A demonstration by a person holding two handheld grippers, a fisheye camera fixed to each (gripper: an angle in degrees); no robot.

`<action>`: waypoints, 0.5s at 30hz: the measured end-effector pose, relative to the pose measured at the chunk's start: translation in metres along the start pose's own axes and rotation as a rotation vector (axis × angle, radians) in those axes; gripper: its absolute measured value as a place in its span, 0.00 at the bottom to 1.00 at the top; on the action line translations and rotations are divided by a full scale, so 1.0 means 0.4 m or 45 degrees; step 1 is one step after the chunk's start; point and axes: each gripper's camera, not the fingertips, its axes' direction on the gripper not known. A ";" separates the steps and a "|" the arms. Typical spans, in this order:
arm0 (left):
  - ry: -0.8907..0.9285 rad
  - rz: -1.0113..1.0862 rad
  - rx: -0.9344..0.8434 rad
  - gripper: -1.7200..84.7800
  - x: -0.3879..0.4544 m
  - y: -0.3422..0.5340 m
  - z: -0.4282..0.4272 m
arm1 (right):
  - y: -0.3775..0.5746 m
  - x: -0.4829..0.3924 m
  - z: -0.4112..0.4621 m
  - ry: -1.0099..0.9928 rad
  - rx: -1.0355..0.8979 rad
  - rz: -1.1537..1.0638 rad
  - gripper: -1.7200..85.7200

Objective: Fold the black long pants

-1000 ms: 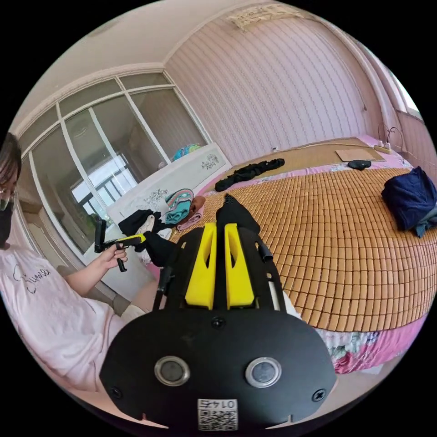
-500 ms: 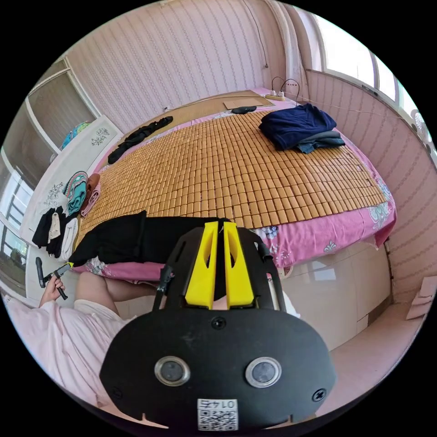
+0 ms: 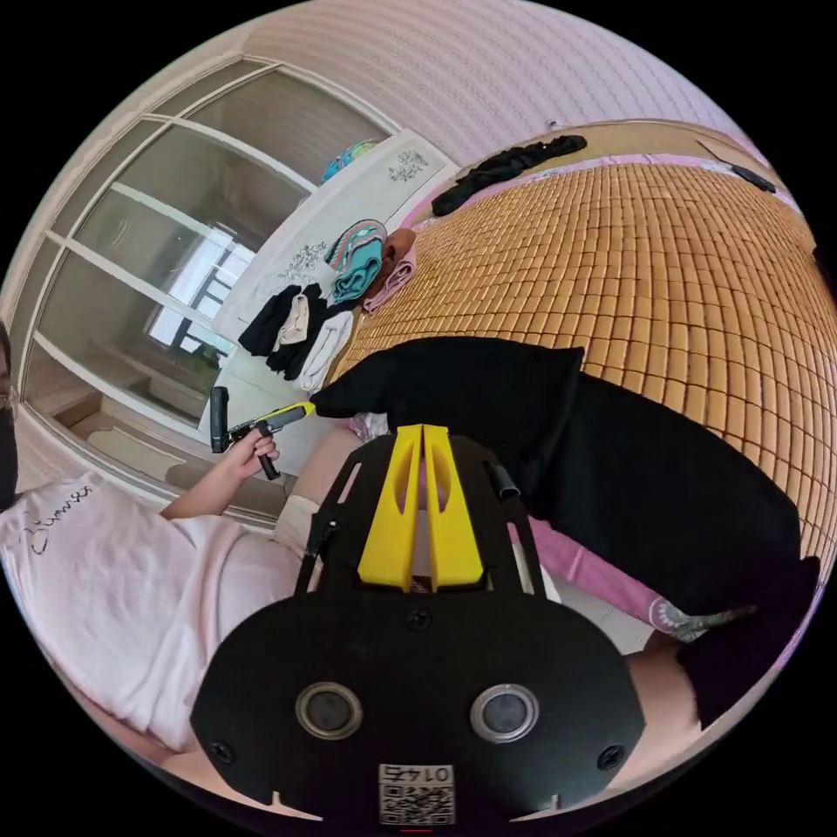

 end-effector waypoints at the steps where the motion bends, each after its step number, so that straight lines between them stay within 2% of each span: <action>1: 0.026 -0.022 0.021 0.04 -0.002 -0.002 -0.004 | -0.012 -0.022 0.045 -0.056 -0.035 -0.042 0.02; 4: 0.082 -0.043 -0.019 0.11 -0.004 -0.007 0.024 | -0.027 -0.061 0.124 -0.142 -0.134 -0.094 0.02; 6: 0.050 -0.057 -0.040 0.12 -0.008 -0.007 0.052 | -0.024 -0.075 0.150 -0.182 -0.181 -0.109 0.02; 8: 0.029 -0.080 -0.064 0.10 -0.011 -0.011 0.067 | -0.015 -0.082 0.166 -0.207 -0.211 -0.111 0.02; 11: 0.088 -0.038 0.029 0.04 0.014 -0.009 0.040 | 0.002 -0.091 0.182 -0.225 -0.230 -0.120 0.02; 15: 0.288 0.211 0.125 0.02 0.133 0.020 -0.009 | -0.012 -0.094 0.196 -0.285 -0.231 -0.139 0.02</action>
